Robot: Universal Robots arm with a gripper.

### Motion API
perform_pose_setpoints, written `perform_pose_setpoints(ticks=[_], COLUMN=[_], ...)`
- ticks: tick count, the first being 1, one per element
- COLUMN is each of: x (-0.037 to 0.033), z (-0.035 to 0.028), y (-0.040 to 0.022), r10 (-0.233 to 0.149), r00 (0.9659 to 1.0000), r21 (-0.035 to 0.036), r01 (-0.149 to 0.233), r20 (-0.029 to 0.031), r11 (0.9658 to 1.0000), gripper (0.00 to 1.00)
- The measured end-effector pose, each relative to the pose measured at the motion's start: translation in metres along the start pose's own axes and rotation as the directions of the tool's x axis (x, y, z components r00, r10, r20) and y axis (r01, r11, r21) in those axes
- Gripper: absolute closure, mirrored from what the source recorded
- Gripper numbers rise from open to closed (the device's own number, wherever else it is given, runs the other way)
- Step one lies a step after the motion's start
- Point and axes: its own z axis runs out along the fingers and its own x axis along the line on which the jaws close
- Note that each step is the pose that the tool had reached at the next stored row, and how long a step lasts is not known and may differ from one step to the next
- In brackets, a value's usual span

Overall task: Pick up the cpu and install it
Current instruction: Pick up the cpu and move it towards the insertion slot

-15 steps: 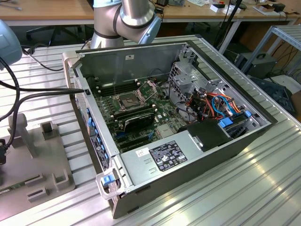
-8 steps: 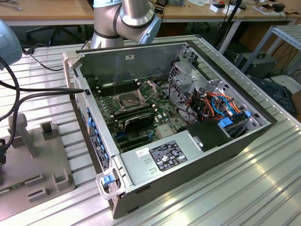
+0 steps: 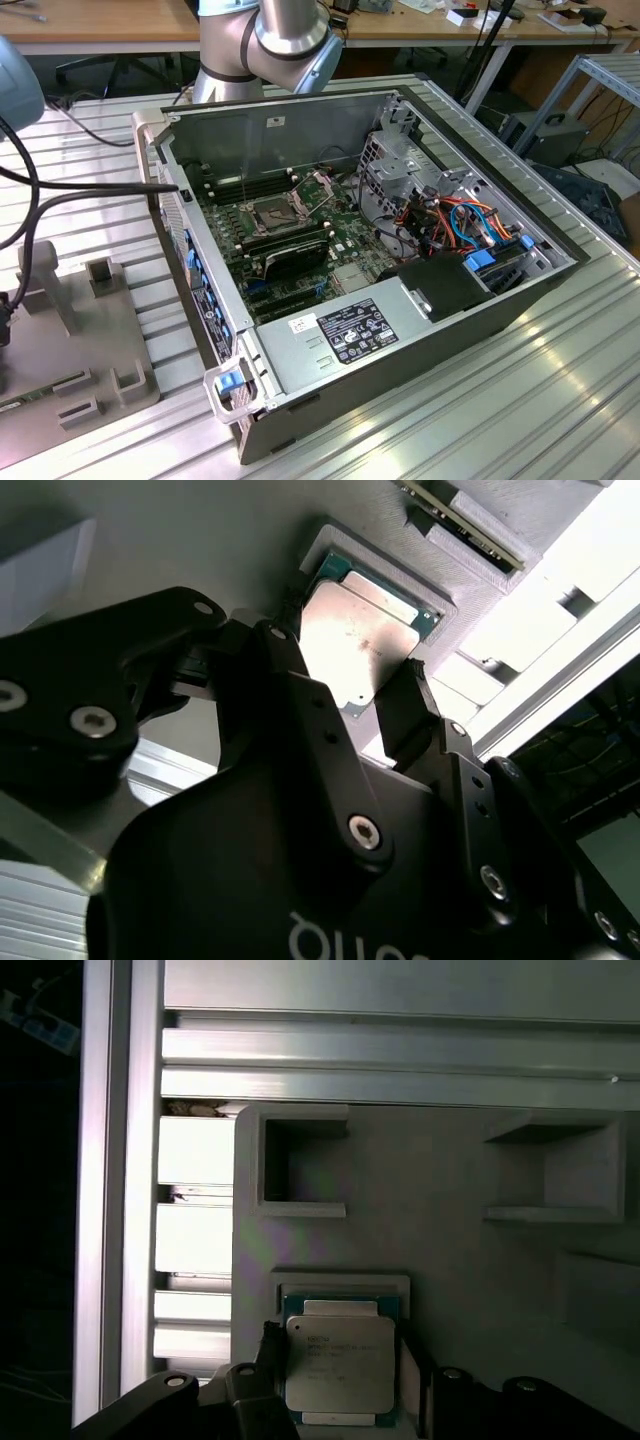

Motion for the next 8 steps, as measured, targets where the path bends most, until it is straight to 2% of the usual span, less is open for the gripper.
perform_pose_setpoints(ticks=[8], x=[0.0003], z=[-0.0113], y=[0.0002], r10=[0.000], r00=[1.0000], r21=[-0.0001], r01=[0.000], r20=[0.0001], r11=[1.0000], gripper=[0.45])
